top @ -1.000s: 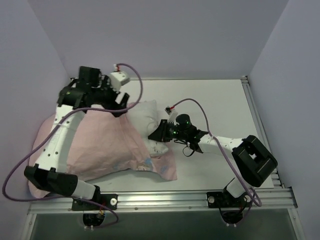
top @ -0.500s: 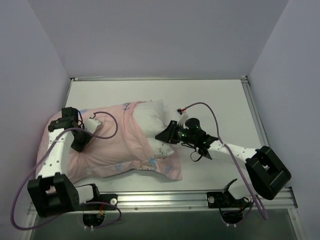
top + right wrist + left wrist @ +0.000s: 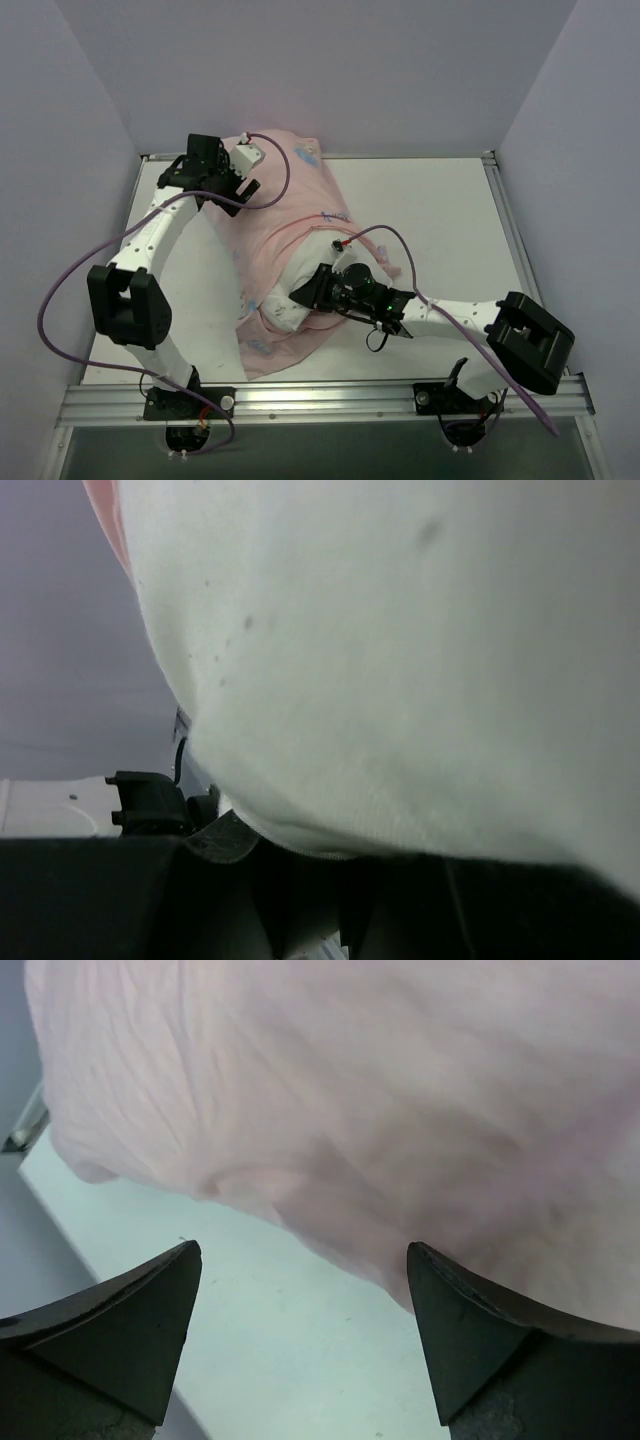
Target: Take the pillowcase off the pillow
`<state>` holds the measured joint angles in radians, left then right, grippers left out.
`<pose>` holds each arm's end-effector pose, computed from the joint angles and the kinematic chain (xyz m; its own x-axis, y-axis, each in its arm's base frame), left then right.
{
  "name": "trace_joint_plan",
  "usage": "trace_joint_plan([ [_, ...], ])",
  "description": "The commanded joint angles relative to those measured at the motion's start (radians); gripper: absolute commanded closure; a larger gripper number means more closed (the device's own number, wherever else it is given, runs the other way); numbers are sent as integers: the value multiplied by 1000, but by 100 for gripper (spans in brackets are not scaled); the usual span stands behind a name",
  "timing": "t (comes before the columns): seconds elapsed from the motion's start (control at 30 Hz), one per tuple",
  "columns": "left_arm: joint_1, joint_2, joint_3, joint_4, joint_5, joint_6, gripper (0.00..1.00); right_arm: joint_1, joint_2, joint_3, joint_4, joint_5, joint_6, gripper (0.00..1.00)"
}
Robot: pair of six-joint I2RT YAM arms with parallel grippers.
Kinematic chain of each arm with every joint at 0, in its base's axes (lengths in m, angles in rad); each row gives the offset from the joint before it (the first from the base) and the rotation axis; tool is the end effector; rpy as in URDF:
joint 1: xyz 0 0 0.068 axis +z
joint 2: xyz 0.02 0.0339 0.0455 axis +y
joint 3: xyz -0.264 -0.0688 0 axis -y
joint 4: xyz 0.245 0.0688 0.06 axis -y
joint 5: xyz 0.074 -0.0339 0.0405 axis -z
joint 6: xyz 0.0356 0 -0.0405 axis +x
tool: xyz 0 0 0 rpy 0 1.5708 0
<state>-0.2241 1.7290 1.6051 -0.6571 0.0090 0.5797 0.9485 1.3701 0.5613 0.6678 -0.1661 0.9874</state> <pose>0.3801 -0.0870 0.3263 -0.4491 0.6642 -0.5976 0.5671 0.7288 0.3837 0.1631 0.2374 0.2210 -0.7936 0.3059 -0.5260 -0.4256 0.3387 0.8391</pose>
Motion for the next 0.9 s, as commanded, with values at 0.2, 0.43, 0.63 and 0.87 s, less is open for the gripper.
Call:
trace_joint_plan([
  [0.2,143,-575,-308,-456,605,365,6,12,159,271,127,48,11,100],
  [0.43,103,-617,-530,-395,519,341,6,9,170,348,73,74,-15,100],
  [0.63,88,-582,-639,-187,456,269,6,7,173,397,33,66,-42,100],
  [0.87,95,-476,-631,-92,517,184,96,-16,161,394,23,19,-46,100],
])
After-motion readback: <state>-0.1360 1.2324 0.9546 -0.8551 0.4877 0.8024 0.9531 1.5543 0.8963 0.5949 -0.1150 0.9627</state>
